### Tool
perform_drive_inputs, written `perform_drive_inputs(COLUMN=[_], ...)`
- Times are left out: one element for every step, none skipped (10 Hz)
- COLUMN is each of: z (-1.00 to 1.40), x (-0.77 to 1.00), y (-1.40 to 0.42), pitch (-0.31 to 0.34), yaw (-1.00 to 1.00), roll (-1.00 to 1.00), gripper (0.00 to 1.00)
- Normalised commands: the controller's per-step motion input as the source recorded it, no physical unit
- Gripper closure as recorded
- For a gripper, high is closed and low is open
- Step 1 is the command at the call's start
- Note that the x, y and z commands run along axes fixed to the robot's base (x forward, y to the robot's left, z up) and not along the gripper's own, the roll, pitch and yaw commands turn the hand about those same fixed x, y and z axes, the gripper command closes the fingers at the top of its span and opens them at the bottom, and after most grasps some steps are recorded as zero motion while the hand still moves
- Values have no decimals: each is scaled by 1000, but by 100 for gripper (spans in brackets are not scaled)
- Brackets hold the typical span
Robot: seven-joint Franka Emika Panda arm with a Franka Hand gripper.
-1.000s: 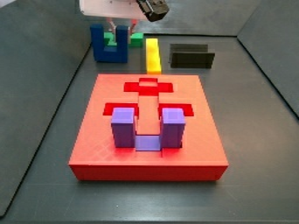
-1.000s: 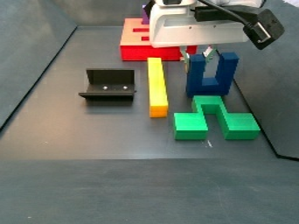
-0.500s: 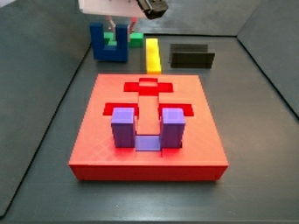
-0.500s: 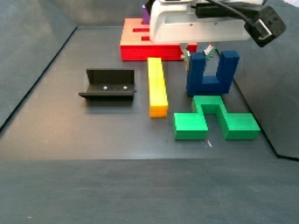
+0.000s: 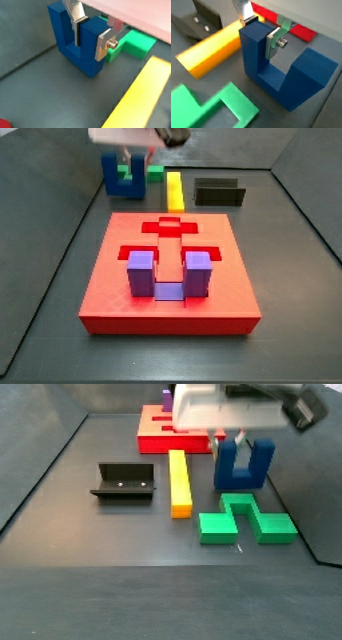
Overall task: Pick up the blue object. Move up. Move to above the board. Insert the blue object.
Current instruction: Move up, then move to above the board.
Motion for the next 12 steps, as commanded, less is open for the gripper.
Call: perform_drive_inputs(z=[648,437,1400,1400,1400,1400,1400,861,361,212,233,217], x=[-9,-1,0,-28,-57,-39,52,48,24,31,426,421], y=[24,16,0,-5,-10,-6,0,-1,0,3,-1400,-1400], pitch=[40,32,0,30,8,-4,53,95,70,46,45,62], yaw=[33,27,0,-4,-5,-3,-5,-6,-5,-2,-96,-86], roll=[-8,-10,0,-3,-7,-10,-22,-28,-29,-28,47,80], gripper=[100,100,100,100,100,100,100,100,100,100,100,100])
